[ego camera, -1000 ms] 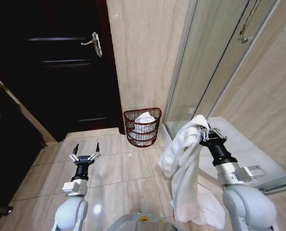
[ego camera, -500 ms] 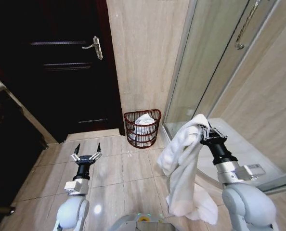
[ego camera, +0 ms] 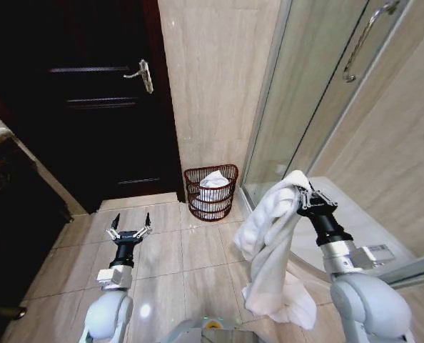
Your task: Discard the used towel into the hamper.
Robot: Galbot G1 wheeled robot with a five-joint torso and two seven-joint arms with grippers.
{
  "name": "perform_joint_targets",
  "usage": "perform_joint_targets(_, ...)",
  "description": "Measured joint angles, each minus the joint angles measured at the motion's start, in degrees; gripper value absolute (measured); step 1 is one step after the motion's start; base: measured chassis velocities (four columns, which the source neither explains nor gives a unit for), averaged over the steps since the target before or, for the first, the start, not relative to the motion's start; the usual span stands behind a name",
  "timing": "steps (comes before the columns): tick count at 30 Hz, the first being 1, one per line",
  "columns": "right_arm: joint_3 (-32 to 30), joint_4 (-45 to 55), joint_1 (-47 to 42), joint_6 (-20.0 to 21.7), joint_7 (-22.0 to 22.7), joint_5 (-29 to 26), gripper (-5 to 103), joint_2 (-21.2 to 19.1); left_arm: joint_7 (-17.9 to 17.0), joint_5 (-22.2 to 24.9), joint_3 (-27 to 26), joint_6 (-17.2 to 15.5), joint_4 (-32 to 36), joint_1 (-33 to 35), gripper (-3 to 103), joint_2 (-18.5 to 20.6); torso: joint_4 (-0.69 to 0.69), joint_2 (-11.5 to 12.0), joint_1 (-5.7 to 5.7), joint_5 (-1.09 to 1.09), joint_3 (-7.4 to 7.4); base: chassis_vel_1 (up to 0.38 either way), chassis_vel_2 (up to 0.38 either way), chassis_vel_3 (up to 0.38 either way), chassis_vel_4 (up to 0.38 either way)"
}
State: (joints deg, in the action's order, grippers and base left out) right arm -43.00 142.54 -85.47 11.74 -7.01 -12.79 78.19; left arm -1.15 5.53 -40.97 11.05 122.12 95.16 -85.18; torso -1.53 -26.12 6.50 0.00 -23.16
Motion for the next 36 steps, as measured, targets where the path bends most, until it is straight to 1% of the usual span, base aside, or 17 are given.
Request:
perform_joint_targets(3,-0.03,0.14,-0.13,-0.14,0.0,-0.03,2,-0.02,0.01,-0.07,0.02,0.01,0.0,0.1,100,-0.02,0.0,-0.9,0.34,0.01,-0.52,0.0,0.0,0.0,0.0)
perform_joint_targets(8,-0.04,0.15,-0.1,-0.36,0.0,-0.03,2,-0.11,0.0,-0.14,0.05,0.02,0.02,0.15,100,-0.15,0.0,-1.48,0.55,0.0,-0.9,0.0,0.0,0.0,0.0)
perform_joint_targets(14,0.02,-0.04,-0.04,-1.45,0.15,-0.63,2,0.01,0.0,-0.36,0.18,0.06,-0.09,0.18,100,-0.35,-0.01,-2.79,1.07,0.0,-1.7,0.0,0.0,0.0,0.0)
perform_joint_targets(16,-0.25,-0.29,-0.15,-1.52,-0.89,0.64,2,0.22,0.0,-0.36,0.18,0.1,-0.11,0.19,100,-0.35,-0.01,-3.45,1.33,0.0,-2.11,0.0,0.0,0.0,0.0)
perform_joint_targets(24,0.09,-1.09,0.4,-1.06,-0.64,3.15,2,0.92,0.0,-0.24,0.02,0.25,-0.1,0.54,100,-0.23,-0.01,-5.27,2.08,0.0,-3.15,0.0,0.0,0.0,0.0)
perform_joint_targets(36,-0.04,-1.24,0.31,-0.71,-0.48,3.42,2,1.05,-0.02,-0.18,0.01,0.58,-0.16,0.63,100,-0.28,0.0,-8.24,3.27,0.0,-4.93,0.0,0.0,0.0,0.0)
